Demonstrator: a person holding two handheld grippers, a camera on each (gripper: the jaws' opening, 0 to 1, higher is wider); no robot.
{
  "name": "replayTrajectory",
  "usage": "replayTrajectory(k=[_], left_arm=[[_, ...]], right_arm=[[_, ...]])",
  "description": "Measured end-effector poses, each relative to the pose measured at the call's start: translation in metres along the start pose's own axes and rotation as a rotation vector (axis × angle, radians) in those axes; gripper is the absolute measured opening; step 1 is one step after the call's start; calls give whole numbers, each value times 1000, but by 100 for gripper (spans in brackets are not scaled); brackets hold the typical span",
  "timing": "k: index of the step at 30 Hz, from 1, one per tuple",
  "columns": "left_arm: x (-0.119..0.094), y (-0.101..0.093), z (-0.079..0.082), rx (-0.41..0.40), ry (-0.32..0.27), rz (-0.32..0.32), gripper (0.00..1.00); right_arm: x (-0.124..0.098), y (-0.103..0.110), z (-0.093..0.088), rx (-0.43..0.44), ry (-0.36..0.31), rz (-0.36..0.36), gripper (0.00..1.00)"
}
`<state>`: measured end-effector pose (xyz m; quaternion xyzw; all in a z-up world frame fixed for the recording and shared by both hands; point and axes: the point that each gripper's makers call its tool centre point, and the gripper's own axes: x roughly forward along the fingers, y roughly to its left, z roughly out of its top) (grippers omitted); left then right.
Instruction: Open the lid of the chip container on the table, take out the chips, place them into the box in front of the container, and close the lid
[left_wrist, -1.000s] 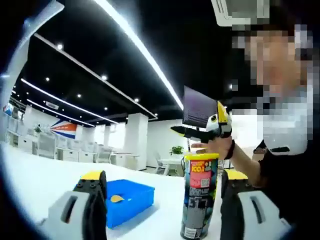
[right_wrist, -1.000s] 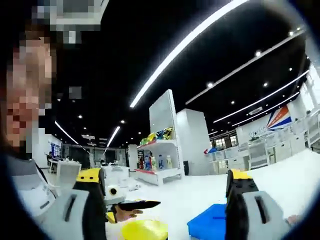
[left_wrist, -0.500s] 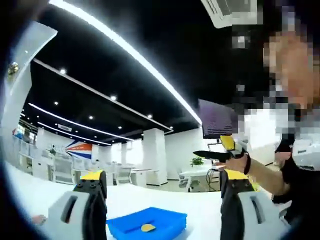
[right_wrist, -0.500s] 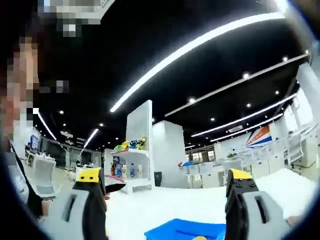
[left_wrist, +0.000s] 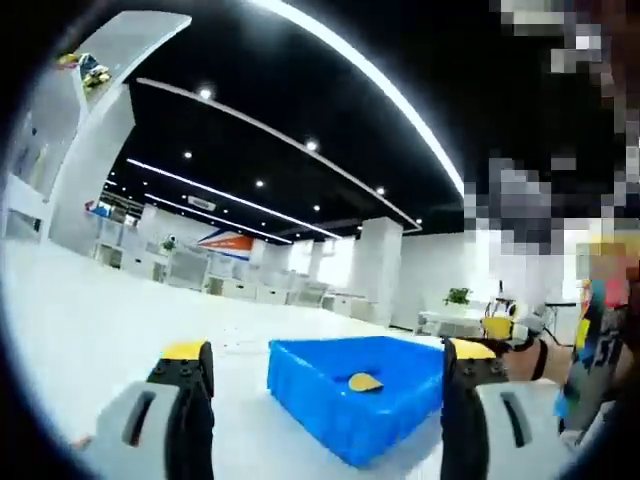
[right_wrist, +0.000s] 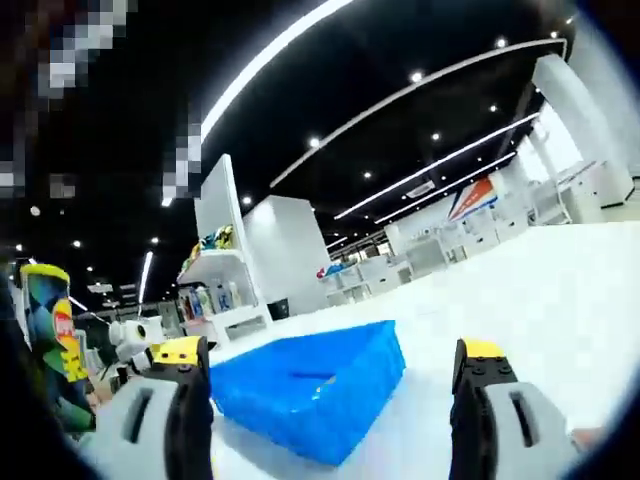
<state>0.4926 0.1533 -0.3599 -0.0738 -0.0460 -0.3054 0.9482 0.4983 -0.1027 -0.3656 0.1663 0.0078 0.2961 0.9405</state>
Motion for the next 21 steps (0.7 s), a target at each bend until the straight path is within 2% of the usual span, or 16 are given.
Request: replayTrajectory(k=[1,2,4,5,7,9,12,16,18,20,21], left_arm=[[2,-1,-12,24,51,-4,95],[3,2,-16,34,74,-11,95],[6,-1,-24,53,102,-22,95],[9,-2,-27,61,116,-23,95],[8,-6,-26,61,111,-28,95],[7,-8,-27,58,118,-22,95],[8,-9,-27,46,119,-20,95],[10,-12,-31,46,140,-19,89],[10,-10,-40,44,196,-28,85],[11,-4,-41,46,201,-27,82],[14,7,-40,40,197,-27,82]], right_arm=[[2,3,3,-29,-28,23,97],[3,1,-1,-57,-28,12,97],[5,6,-10,-69,12,26,97],[6,9,-11,-77,11,34,97],[8,13,-19,-146,41,48,97],[10,17,-29,-161,83,54,97],[12,23,-36,-203,111,56,97],[14,30,-40,-212,123,76,97],[14,31,-40,-207,123,77,97],[15,36,-40,-184,124,88,96],[16,38,-40,-171,127,93,95]])
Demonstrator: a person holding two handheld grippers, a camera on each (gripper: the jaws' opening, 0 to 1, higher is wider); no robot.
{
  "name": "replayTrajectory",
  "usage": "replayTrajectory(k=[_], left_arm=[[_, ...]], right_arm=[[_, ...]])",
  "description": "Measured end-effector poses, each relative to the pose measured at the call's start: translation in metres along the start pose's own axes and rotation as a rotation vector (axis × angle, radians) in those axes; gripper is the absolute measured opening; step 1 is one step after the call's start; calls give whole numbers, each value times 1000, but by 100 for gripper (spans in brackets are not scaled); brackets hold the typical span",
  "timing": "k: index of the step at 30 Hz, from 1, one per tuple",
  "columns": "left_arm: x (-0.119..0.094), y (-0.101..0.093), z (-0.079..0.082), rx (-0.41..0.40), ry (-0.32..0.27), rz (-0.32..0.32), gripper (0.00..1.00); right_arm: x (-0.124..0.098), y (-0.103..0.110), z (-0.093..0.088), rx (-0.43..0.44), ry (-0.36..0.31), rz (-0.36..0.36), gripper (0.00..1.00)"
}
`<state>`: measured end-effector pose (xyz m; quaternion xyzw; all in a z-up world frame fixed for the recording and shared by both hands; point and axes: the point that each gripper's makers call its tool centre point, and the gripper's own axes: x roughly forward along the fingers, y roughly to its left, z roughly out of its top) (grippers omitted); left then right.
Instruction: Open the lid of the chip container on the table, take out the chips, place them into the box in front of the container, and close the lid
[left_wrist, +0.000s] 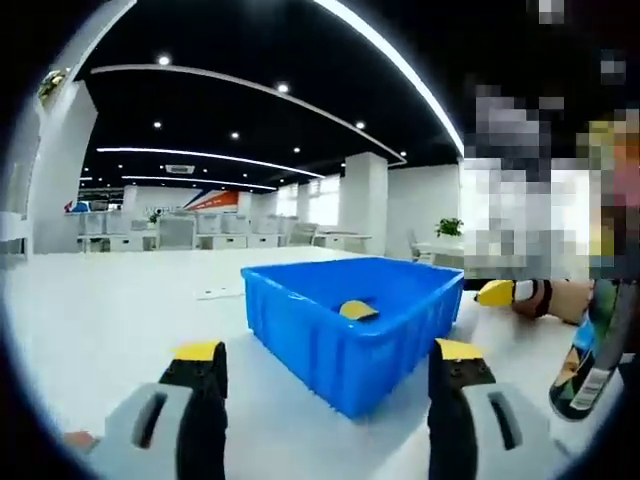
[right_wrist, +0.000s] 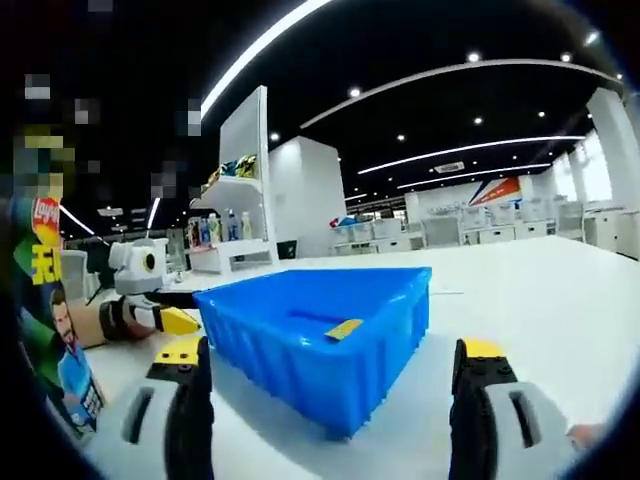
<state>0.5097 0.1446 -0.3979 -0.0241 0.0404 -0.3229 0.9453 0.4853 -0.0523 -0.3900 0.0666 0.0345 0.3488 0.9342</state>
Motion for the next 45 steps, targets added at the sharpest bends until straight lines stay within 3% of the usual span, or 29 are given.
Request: replayTrajectory(k=[2,3,6,8,9,10,11,12,21,24,32,45], left_arm=[[3,1,4,-27,-15,-12,81],[5,-13,4,-26,-14,-17,81],[6,-23,-4,23,19,-22,78],[6,-23,-7,49,41,-16,64],[3,-23,-7,89,49,-3,52],[3,-39,-1,123,22,-73,41],[4,-31,7,169,-14,6,40],[5,-35,4,192,6,10,40],[1,-57,10,180,19,17,39],[-3,-56,10,239,6,23,40],[-9,-60,9,292,13,28,40],[-13,-61,21,324,-46,25,40]], right_arm=[[2,1,0,4,3,3,92],[2,1,0,1,4,2,89],[2,2,-4,-17,38,-14,74],[1,2,-5,-23,42,-12,58],[0,0,-6,-34,52,-19,46],[-3,-5,-9,-61,80,-51,43],[-3,-2,-10,-85,96,-54,40],[-5,-4,-12,-90,115,-71,38],[-8,2,-12,-140,124,-62,34],[-7,2,-11,-176,116,-61,34],[-7,2,-9,-260,114,-58,33],[-7,3,5,-324,58,-65,33]])
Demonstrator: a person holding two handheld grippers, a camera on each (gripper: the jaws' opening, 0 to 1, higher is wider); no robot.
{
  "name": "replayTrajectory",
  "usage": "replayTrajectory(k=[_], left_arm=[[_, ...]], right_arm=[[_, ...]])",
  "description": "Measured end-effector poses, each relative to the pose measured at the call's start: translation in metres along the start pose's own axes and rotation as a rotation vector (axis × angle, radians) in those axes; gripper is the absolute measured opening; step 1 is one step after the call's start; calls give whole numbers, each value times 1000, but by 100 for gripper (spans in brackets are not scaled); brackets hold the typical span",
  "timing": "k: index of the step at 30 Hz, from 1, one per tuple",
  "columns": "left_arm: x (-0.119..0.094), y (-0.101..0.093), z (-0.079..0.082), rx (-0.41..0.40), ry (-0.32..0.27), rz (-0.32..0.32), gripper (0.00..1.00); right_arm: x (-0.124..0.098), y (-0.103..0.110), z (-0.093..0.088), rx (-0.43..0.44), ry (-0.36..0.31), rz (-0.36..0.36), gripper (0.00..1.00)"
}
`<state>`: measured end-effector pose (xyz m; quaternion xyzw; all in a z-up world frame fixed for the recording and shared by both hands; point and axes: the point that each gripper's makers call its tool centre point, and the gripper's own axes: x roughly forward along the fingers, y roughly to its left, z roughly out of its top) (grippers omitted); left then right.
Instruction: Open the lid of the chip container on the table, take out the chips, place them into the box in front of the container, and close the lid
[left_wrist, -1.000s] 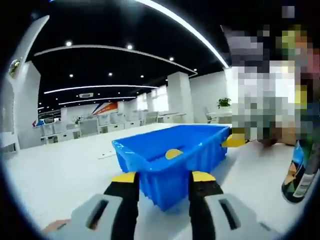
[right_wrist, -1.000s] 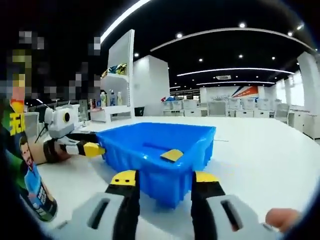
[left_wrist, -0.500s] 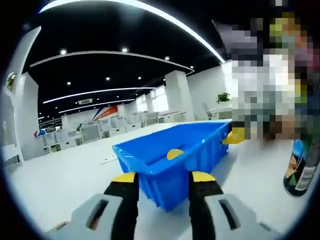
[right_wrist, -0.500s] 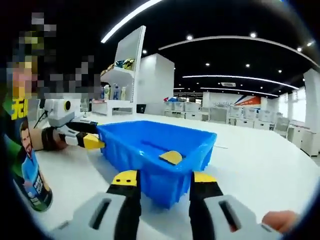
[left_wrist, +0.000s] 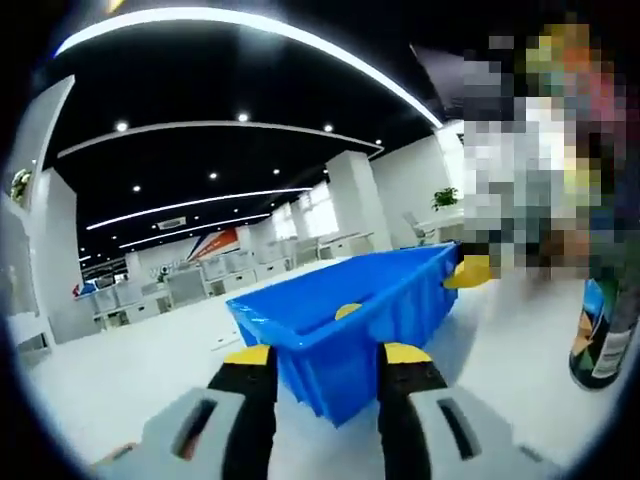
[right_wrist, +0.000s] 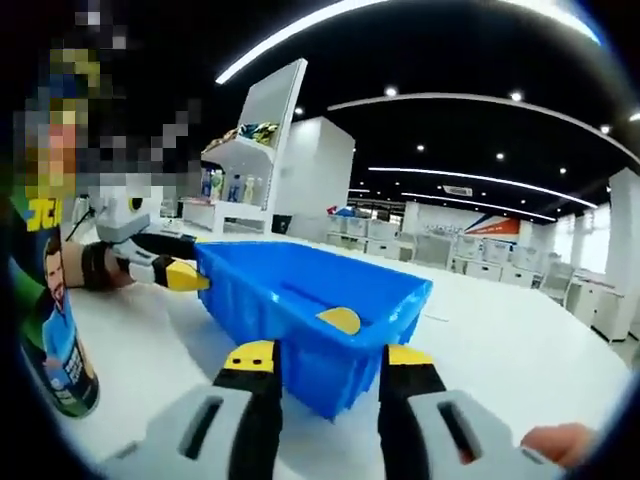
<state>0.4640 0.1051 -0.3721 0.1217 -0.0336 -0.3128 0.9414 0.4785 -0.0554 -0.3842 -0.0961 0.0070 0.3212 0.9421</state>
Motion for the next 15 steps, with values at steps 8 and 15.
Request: replayTrajectory(k=[8,15], left_arm=[[7,14,7,-23,-28,4,40],[17,20,8,-42,-20,4,41]], right_arm=[[5,-7,15,-16,-36,-10,33],[14,-14,15,0,-28,-8,33]])
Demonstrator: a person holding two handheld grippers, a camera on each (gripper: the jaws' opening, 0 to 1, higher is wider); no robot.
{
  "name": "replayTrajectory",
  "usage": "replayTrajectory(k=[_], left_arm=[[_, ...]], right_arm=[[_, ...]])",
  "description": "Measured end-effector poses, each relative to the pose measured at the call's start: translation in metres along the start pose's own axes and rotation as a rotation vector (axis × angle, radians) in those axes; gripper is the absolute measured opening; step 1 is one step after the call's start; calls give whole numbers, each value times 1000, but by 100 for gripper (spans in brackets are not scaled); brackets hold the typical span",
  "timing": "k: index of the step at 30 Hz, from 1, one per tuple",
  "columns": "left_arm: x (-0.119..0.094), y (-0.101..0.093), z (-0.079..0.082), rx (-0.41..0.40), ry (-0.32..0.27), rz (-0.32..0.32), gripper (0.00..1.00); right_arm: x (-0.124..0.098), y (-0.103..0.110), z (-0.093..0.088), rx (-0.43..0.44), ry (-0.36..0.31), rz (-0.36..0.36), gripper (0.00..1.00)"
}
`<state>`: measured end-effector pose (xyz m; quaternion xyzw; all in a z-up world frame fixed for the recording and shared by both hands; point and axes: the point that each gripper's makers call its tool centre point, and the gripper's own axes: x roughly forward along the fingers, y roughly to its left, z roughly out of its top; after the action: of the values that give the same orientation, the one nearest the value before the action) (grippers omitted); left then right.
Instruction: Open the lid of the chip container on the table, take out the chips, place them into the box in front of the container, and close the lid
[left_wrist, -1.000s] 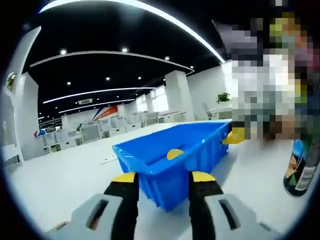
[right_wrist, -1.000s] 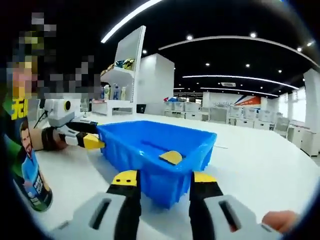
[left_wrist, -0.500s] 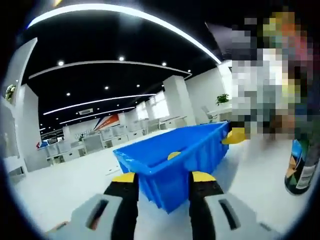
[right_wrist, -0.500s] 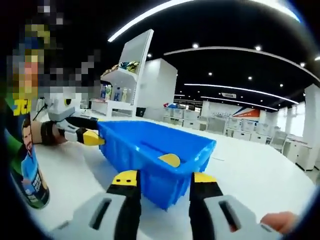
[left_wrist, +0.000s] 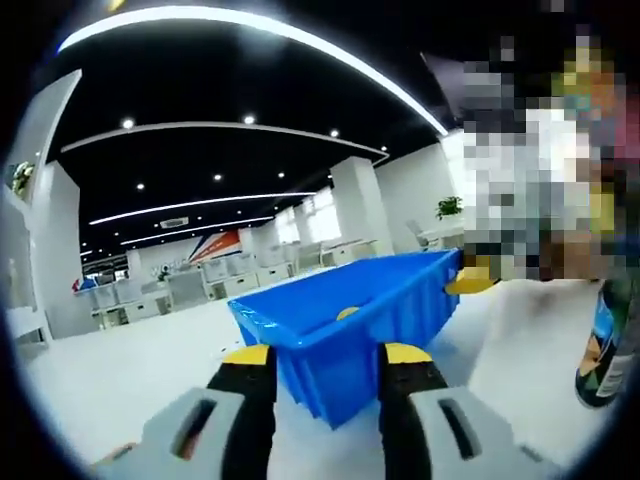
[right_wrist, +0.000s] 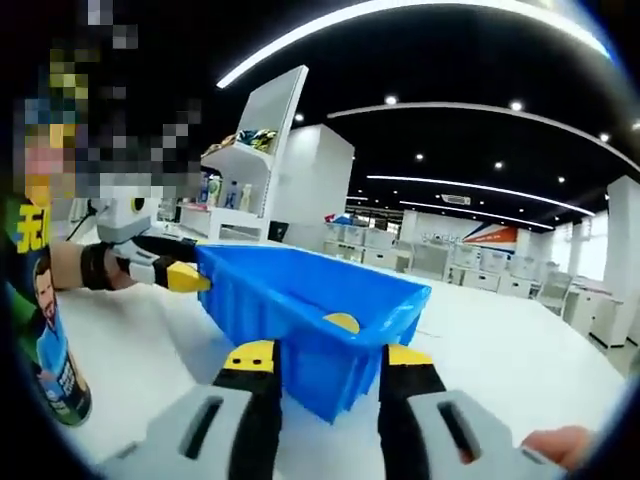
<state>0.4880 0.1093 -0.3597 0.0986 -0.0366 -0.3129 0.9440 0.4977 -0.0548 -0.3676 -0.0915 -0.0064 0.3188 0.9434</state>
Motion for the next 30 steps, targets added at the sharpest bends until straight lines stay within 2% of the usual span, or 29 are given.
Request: replayTrajectory(k=[8,13,23,30], left_arm=[[22,16,-7,-16,9,4,40],[31,25,-19,-26,31,11,40],[37,27,-37,-22,64,3,40],[35,26,-36,-16,57,9,41]], right_arm=[[24,-14,2,-30,15,6,33],[39,-19,-10,-26,28,18,33],[47,-17,-29,-27,63,24,33],[46,-17,-29,-22,45,25,35]])
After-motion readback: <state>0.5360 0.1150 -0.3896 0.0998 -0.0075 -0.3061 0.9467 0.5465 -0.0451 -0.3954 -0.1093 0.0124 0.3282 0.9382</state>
